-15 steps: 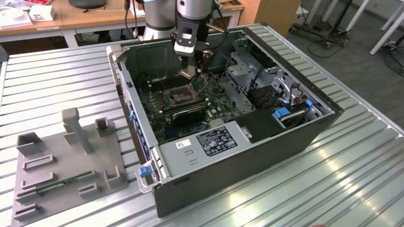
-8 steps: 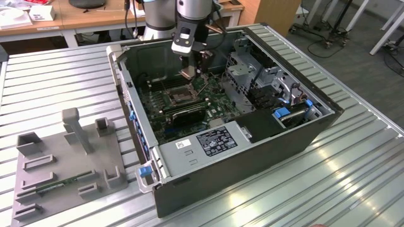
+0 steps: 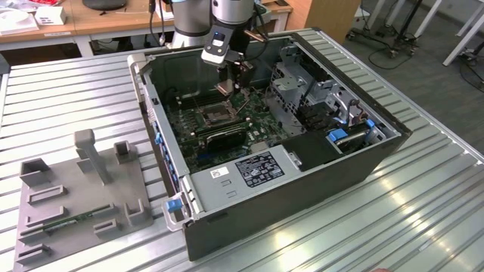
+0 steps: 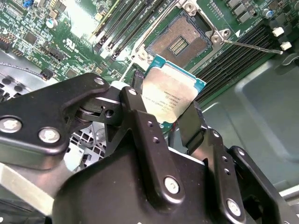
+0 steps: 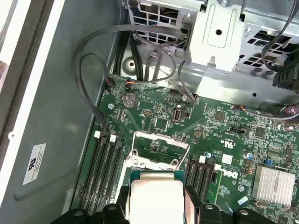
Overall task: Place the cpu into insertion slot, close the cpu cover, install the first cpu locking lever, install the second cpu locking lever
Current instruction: 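Place the cpu into insertion slot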
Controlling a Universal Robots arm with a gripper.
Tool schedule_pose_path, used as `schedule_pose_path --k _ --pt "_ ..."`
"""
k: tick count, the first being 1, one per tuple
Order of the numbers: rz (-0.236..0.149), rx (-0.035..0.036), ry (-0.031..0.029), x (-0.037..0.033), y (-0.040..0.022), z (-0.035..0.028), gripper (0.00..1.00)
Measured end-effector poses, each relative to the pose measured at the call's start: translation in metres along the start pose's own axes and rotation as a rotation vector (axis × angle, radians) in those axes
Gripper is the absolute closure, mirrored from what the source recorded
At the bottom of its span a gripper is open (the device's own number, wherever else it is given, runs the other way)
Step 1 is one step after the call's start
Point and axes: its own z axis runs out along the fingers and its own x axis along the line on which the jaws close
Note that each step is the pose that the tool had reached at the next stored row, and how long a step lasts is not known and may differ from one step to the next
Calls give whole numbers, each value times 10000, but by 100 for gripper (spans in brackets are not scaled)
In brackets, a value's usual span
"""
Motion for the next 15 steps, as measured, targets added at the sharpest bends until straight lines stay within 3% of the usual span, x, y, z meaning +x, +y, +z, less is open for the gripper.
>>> schedule_pose_path --k 4,5,7,10,11,15 --pt "4 15 2 0 0 0 46" --pt "6 76 19 1 1 2 46" --pt "15 355 83 0 2 3 46" --pt "35 878 204 -2 8 8 46" --pt "38 984 228 -2 9 8 46" --pt "39 1003 232 -2 9 8 46"
